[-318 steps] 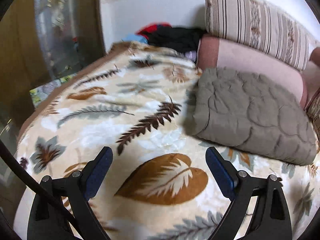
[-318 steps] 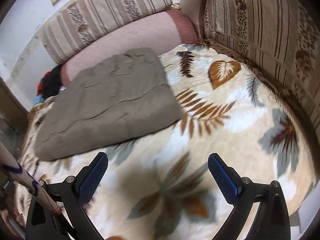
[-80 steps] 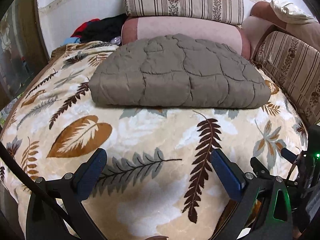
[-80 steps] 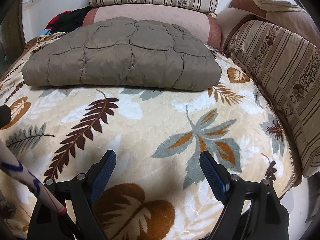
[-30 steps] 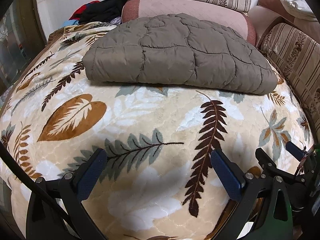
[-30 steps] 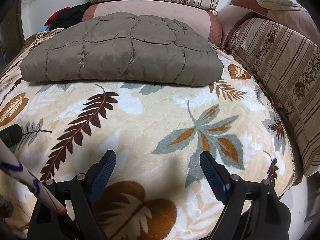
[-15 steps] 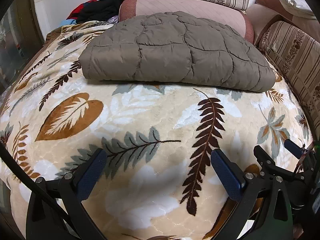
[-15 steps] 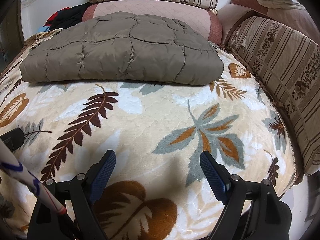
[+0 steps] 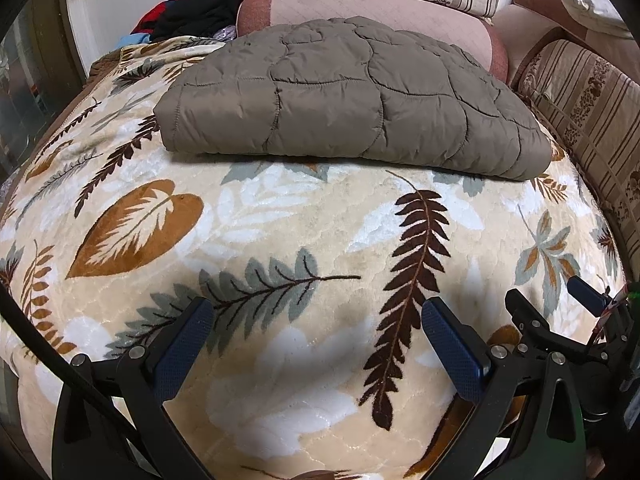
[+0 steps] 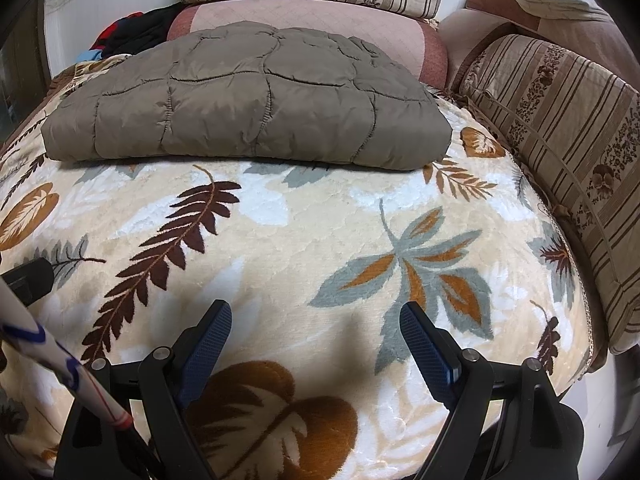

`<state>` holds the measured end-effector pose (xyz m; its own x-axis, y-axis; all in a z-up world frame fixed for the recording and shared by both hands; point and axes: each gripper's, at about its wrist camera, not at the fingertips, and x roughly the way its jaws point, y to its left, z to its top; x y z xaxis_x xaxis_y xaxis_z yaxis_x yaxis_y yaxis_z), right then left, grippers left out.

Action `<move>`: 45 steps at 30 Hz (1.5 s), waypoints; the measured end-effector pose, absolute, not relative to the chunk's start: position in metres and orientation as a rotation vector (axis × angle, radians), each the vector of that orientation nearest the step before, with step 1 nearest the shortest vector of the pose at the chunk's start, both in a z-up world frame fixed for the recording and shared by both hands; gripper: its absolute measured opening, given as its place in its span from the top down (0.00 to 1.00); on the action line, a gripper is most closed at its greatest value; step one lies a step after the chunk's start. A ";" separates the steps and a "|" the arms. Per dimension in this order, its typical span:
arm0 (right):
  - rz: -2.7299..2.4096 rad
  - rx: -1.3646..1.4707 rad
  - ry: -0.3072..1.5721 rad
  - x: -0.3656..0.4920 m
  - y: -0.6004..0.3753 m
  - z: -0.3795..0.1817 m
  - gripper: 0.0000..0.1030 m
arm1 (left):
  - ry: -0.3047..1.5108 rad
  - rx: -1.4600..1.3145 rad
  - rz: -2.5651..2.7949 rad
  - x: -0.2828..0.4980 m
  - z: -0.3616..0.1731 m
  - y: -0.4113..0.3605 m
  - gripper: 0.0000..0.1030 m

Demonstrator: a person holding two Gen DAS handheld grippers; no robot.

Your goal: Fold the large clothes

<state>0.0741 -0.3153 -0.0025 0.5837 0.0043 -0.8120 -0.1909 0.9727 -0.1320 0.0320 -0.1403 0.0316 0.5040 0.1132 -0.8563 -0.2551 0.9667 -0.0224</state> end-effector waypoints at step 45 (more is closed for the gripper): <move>0.142 -0.206 0.929 0.070 -0.308 -0.001 0.13 | 1.030 -0.170 0.222 0.030 0.023 -0.136 0.00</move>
